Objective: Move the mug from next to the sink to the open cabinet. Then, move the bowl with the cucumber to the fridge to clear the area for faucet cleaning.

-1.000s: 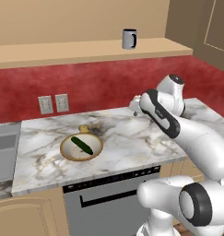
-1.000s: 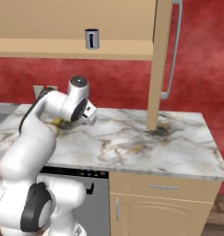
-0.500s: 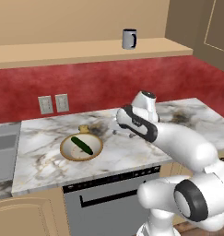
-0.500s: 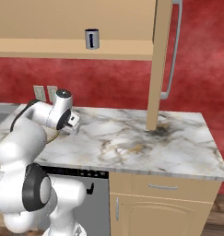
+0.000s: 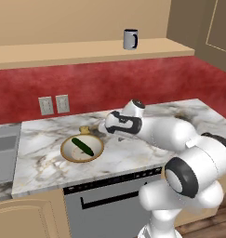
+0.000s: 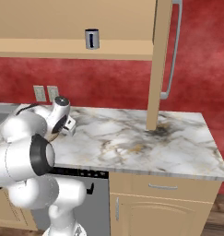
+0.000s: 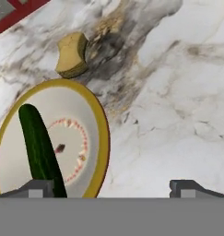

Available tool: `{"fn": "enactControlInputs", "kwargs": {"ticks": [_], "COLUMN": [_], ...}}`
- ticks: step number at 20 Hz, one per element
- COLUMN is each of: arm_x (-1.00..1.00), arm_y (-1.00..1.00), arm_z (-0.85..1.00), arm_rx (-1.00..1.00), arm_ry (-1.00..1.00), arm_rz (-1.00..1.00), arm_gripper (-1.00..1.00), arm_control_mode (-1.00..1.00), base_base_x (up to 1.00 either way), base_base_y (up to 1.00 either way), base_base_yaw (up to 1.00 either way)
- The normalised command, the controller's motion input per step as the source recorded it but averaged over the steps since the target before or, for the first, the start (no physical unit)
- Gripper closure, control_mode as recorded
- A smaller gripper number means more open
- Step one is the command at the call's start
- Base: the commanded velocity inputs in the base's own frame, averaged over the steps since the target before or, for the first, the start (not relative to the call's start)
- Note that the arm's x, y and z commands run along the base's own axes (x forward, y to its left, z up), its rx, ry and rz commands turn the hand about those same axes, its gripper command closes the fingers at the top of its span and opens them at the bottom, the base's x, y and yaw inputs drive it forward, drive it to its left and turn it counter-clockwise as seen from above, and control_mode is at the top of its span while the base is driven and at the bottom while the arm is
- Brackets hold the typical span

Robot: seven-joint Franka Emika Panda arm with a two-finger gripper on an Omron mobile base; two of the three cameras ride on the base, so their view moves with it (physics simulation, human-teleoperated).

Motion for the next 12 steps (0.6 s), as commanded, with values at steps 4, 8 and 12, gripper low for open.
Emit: {"fn": "enactControlInputs", "kwargs": {"ticks": [4, 8, 12], "arm_x": [0.41, 0.00, 0.00], "arm_y": [0.15, 0.25, 0.29], "arm_z": [-0.26, -0.75, -0.43], "arm_rx": [0.00, 0.00, 0.00], "arm_ry": [0.09, 0.11, 0.01], "arm_rz": [0.00, 0.00, 0.00], "arm_gripper": [-1.00, -1.00, -1.00], "arm_control_mode": [-1.00, -1.00, -1.00], "base_base_x": [0.00, 0.00, 0.00], "base_base_y": [0.00, 0.00, 0.00], "base_base_yaw": [0.00, 0.00, 0.00]}}
